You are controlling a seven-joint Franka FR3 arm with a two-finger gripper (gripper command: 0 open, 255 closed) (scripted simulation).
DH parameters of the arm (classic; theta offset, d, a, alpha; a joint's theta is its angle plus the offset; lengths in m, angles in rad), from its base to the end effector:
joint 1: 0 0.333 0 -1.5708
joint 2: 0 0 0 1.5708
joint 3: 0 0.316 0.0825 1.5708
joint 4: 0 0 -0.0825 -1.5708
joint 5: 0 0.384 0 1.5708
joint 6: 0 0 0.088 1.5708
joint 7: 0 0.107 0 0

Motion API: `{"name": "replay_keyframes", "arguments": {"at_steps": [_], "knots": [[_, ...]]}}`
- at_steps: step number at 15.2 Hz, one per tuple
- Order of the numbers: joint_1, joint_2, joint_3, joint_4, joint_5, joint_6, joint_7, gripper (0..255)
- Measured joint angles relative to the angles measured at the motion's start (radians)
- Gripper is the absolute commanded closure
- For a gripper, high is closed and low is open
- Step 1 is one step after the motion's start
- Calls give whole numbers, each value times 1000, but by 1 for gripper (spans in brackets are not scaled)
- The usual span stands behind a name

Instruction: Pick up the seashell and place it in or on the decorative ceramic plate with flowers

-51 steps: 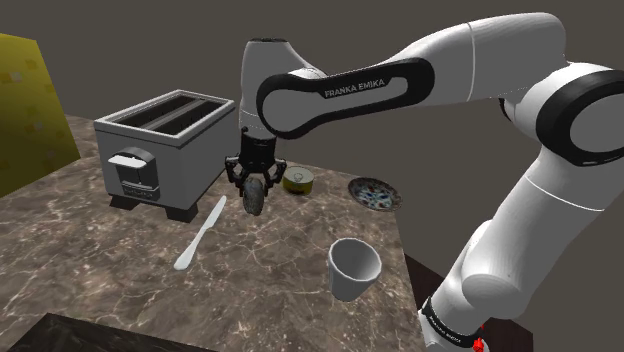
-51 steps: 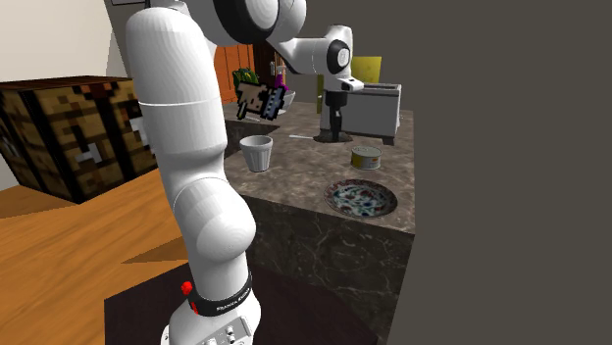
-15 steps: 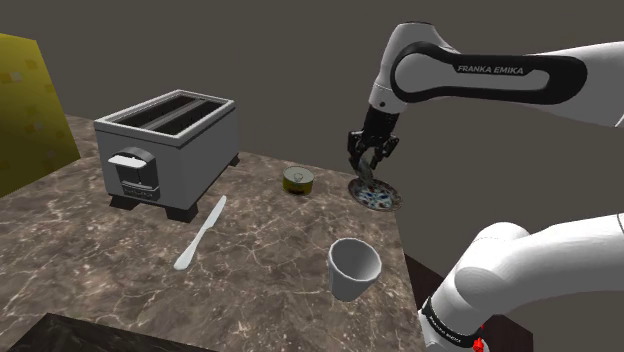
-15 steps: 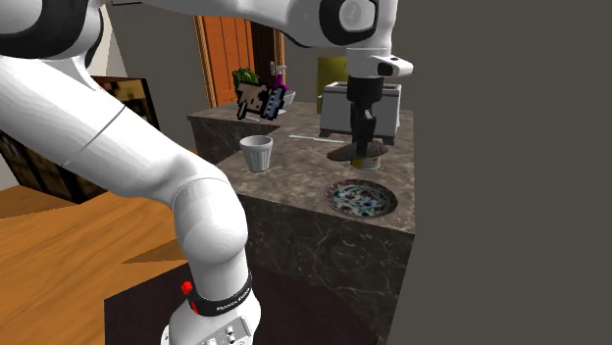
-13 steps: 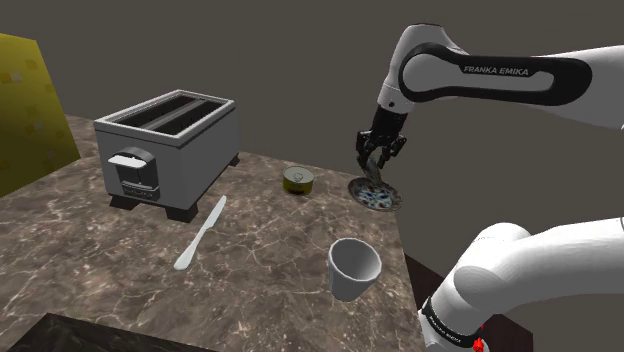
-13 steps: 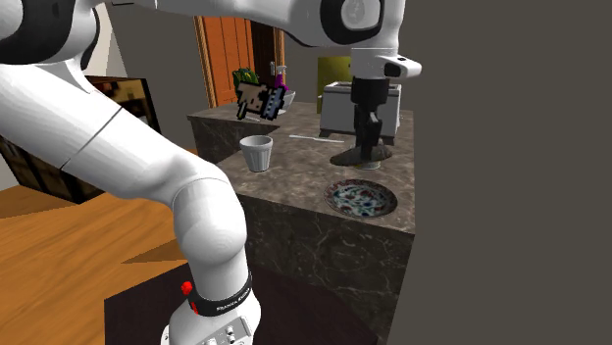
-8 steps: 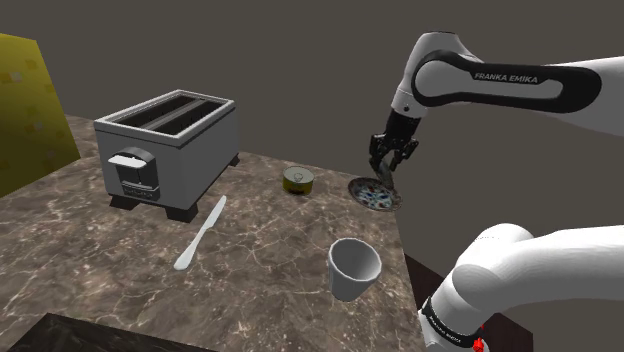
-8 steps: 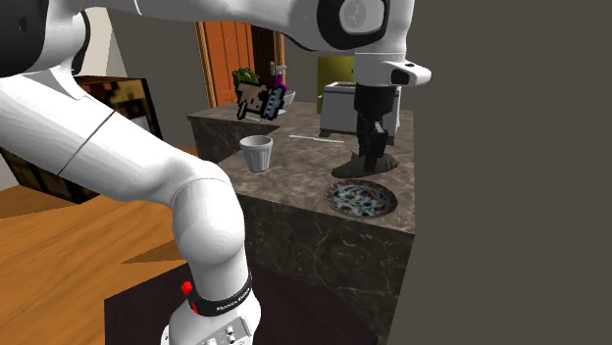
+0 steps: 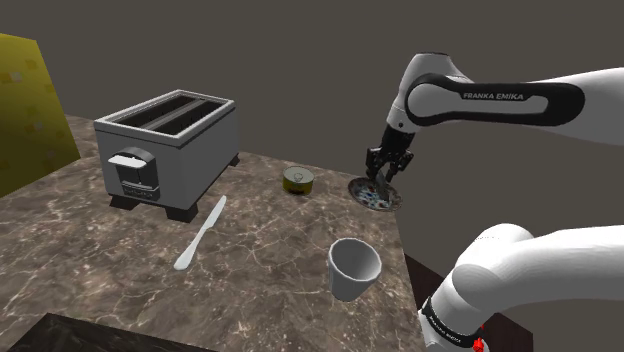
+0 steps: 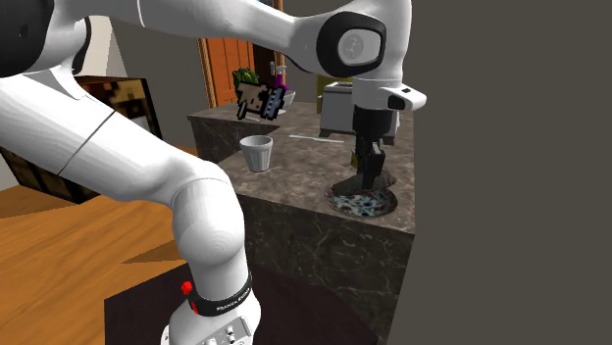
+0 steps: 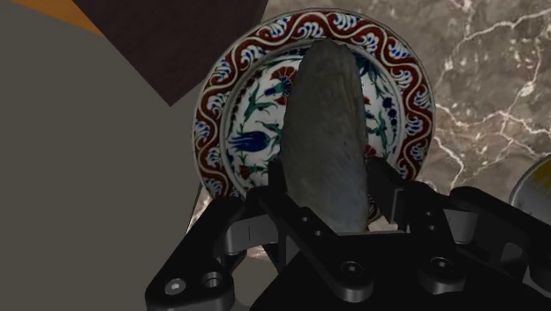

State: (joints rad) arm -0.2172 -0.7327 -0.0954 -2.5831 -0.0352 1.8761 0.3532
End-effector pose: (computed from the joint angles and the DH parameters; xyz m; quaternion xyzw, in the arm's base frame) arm 0.3156 -0.1068 0.4905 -0.9503 0.3107 -0.0114 0.0154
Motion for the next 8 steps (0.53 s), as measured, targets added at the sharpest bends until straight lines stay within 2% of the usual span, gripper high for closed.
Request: {"name": "replay_keyframes", "arguments": {"at_steps": [4,8], "knots": [[-1,9,-3,-43,-2,52,-1,255],[-1,8,-4,-54,-3,63,-1,255]]}}
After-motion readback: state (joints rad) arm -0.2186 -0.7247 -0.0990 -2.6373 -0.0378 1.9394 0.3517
